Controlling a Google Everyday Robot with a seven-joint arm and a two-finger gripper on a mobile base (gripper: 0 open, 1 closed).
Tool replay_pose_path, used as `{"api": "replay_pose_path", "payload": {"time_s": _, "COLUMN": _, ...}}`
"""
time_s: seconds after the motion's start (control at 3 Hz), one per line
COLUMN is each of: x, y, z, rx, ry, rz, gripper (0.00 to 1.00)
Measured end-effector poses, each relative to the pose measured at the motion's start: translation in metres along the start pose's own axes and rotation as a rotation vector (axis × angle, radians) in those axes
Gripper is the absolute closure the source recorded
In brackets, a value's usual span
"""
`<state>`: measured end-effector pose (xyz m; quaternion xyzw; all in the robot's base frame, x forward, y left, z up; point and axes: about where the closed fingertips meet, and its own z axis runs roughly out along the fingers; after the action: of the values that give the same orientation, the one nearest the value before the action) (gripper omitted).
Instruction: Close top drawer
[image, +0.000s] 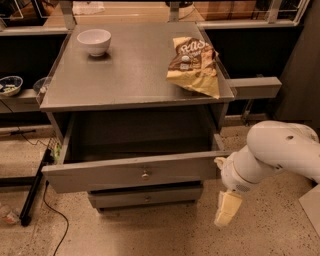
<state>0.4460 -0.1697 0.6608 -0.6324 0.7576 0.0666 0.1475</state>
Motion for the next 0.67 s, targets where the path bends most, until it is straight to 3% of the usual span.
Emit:
{"api": "replay_pose_path", "payload": {"time_s": 0.33, "x": 0.0, "y": 0.0, "z": 0.0, "rx": 0.0, "ry": 0.0, "rz": 0.0, "gripper": 0.0}}
{"api": "replay_pose_path", "payload": {"time_s": 0.67, "x": 0.0, "y": 0.0, "z": 0.0, "rx": 0.0, "ry": 0.0, "rz": 0.0, "gripper": 0.16}}
